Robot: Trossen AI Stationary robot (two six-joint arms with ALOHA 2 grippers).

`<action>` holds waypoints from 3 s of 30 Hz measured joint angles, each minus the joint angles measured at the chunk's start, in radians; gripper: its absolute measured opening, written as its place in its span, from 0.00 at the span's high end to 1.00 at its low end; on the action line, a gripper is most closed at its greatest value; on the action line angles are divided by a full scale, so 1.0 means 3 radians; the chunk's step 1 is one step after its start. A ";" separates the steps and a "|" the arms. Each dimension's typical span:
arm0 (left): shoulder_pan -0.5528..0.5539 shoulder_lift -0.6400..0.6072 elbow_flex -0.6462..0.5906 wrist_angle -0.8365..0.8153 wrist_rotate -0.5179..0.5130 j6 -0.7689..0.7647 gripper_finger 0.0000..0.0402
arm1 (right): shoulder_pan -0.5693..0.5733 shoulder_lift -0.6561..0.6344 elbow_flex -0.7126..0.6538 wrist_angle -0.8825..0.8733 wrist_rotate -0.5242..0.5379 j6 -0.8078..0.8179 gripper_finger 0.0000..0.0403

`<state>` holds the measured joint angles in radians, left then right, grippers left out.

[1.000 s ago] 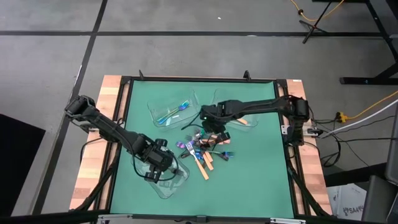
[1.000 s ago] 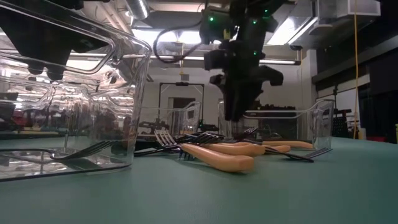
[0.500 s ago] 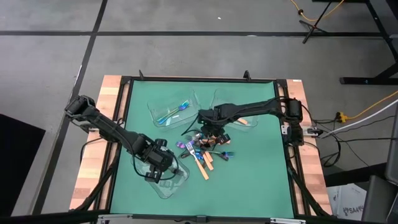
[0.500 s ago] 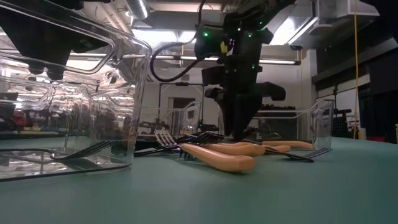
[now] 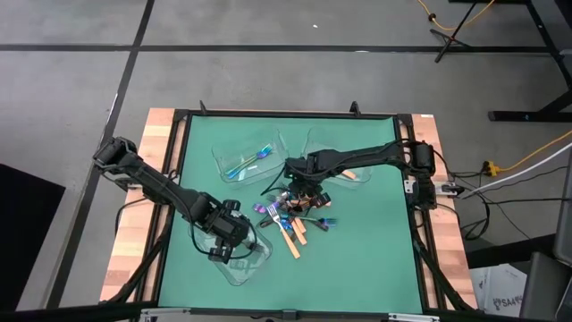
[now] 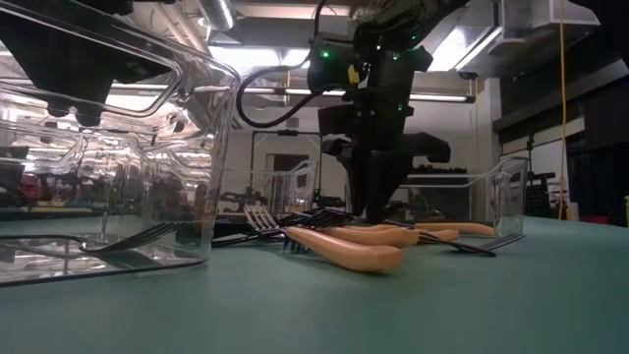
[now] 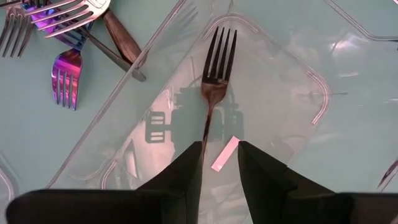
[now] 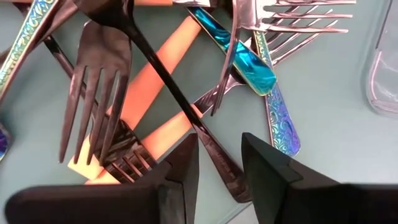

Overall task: Sort silverware by color (type)
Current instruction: Put the black fork into the bottom transparent bin

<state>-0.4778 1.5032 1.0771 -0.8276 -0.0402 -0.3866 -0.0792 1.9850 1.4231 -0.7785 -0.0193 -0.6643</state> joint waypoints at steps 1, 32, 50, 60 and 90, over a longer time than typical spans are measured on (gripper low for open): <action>0.0000 0.0000 0.0000 0.0001 0.0000 0.0000 0.76 | 0.0000 0.0000 0.0000 0.0000 0.0000 -0.0001 0.73; -0.0245 0.0000 0.0000 0.0000 0.0256 -0.0022 0.76 | 0.0000 0.0070 0.0005 0.0005 0.0030 -0.0093 0.73; -0.0245 0.0000 -0.0003 0.0004 0.0251 -0.0101 0.76 | 0.0001 0.0148 0.0010 0.0075 0.0193 -0.0083 0.73; -0.0245 0.0000 -0.0003 0.0005 0.0251 -0.0109 0.76 | 0.0005 0.0148 0.0006 -0.0052 0.0456 -0.0075 0.73; -0.0251 0.0000 -0.0003 0.0006 0.0249 -0.0275 0.76 | 0.0147 0.0159 0.0246 -0.0578 0.0353 -0.0277 0.73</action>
<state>-0.5529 1.5032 1.0763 -0.8257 0.0345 -0.4690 -0.0351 2.0327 1.4968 -0.9518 0.0867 -0.7474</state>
